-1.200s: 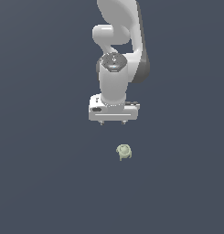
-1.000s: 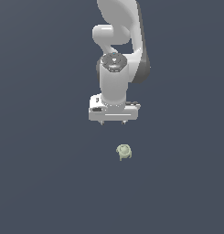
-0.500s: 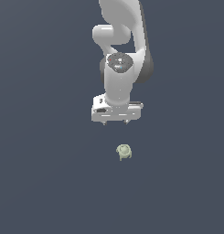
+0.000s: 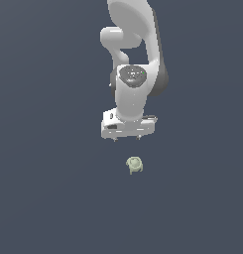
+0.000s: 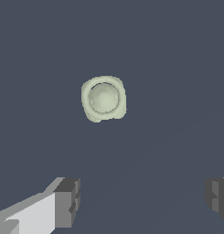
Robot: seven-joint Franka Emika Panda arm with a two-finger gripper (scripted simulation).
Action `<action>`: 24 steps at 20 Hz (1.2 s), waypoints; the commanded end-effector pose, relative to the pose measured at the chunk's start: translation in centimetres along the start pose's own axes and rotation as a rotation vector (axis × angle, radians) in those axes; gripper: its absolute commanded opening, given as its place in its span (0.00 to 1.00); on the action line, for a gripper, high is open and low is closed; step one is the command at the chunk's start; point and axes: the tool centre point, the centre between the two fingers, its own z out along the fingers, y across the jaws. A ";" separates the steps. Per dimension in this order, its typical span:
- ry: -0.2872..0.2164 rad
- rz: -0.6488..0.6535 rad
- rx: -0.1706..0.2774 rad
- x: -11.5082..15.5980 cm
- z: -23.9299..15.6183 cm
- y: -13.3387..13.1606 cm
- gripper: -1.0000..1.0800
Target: Pick up the object and move it to a goal position.
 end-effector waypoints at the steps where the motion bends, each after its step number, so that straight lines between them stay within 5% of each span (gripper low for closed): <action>1: 0.003 -0.020 0.000 0.9 0.7 -0.3 0.96; 12: 0.021 -0.127 0.006 5.6 5.1 -2.2 0.96; 24: 0.026 -0.154 0.009 6.7 6.6 -2.7 0.96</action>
